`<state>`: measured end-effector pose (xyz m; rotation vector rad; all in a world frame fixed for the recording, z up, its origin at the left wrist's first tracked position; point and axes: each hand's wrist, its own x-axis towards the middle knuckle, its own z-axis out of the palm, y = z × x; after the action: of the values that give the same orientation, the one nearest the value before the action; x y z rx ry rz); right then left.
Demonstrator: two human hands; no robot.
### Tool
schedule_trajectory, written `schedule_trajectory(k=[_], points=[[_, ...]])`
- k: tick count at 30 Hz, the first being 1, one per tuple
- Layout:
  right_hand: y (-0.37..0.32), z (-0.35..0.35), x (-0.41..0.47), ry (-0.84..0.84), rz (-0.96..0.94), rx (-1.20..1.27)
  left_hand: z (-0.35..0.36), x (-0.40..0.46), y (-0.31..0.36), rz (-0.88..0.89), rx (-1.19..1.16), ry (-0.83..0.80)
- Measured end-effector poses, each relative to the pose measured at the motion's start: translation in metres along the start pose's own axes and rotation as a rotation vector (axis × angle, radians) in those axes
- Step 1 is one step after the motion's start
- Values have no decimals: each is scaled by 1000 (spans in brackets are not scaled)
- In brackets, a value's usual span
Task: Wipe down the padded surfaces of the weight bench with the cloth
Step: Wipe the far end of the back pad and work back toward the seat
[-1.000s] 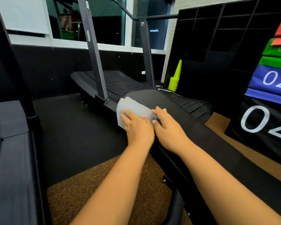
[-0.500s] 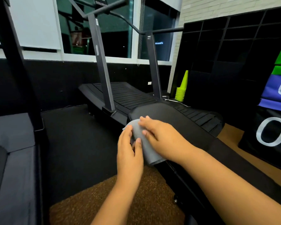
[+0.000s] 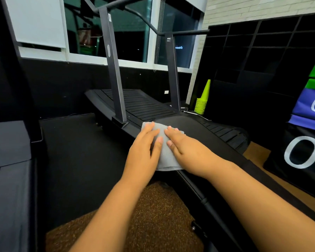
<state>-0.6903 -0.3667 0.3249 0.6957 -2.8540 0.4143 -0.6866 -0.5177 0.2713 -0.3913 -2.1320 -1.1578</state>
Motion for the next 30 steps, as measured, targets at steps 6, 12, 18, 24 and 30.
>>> schedule_trajectory(k=[6, 12, 18, 24, 30], points=[[3, -8, -17, -67, -8, -126, 5, -27, 1, 71, 26, -118], [-15, 3, -3, 59, -6, 127, -4, 7, -3, -40, -146, -127], [14, 10, 48, -60, 105, 29, 3, -8, -12, -617, -479, 46], [17, 7, 102, -90, -15, -54, 9, -2, -6, -756, -702, -32], [34, -3, 127, -126, 44, -211, 14, 2, -11, -812, -786, -25]])
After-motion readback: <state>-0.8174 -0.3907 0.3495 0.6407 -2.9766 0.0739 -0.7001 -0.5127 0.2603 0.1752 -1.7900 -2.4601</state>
